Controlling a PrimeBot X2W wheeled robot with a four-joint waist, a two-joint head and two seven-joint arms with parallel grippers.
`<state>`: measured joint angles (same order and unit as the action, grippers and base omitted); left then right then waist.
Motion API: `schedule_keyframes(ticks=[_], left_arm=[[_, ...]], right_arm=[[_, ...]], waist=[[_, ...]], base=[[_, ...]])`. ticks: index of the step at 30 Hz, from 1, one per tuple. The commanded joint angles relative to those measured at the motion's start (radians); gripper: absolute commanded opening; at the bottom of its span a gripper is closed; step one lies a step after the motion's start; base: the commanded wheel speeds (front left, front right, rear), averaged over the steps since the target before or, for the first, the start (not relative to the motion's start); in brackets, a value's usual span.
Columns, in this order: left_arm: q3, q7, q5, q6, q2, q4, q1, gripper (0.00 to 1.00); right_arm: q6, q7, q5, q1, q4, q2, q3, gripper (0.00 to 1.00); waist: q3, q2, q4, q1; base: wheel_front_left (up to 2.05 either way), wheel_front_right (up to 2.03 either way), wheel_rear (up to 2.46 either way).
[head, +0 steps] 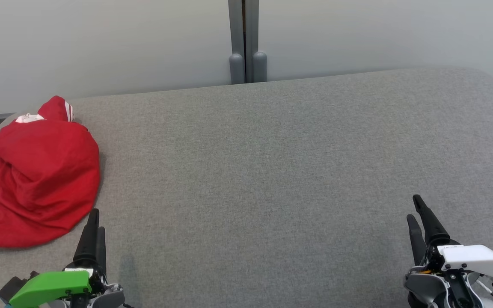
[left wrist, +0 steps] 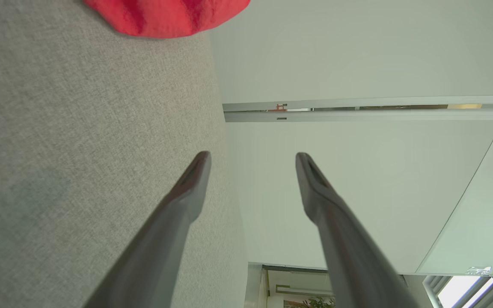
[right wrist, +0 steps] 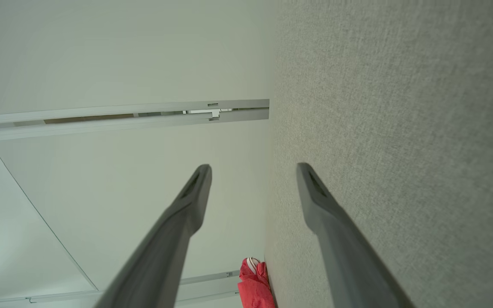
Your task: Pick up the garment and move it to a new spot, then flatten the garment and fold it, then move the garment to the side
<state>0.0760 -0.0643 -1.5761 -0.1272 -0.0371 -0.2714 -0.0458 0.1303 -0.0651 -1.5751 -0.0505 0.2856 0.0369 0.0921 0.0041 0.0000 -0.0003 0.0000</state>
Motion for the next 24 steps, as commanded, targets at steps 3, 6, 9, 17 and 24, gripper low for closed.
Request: schedule_keyframes(ticks=[3,6,9,17,24], left_arm=[[-0.007,0.021,0.046,0.004,-0.004,0.038,-0.006,1.00],[-0.015,0.035,0.092,0.012,-0.005,0.060,-0.007,1.00],[-0.025,0.047,0.152,0.022,-0.005,0.085,-0.008,1.00],[-0.067,0.080,0.338,0.052,-0.007,0.138,-0.006,1.00],[-0.112,0.107,0.508,0.074,-0.008,0.160,-0.002,1.00]], right_arm=[[0.000,0.022,0.050,-0.011,-0.036,0.005,-0.003,1.00],[0.000,0.036,0.098,-0.009,-0.052,0.005,-0.003,1.00],[0.000,0.048,0.154,-0.007,-0.070,0.006,-0.005,1.00],[0.000,0.081,0.311,-0.001,-0.119,0.007,-0.022,1.00],[0.000,0.108,0.466,0.009,-0.156,0.008,-0.049,1.00]], waist=[[0.001,0.0000,0.000,0.0000],[0.001,0.0000,0.000,0.0000],[0.002,0.0000,0.000,0.0000],[0.006,0.0000,0.001,0.0000],[0.009,0.0000,0.002,0.0000]], base=[[0.00,0.00,0.00],[0.00,0.00,0.00],[0.00,0.00,0.00],[0.00,0.00,0.00],[0.00,0.00,0.00]])
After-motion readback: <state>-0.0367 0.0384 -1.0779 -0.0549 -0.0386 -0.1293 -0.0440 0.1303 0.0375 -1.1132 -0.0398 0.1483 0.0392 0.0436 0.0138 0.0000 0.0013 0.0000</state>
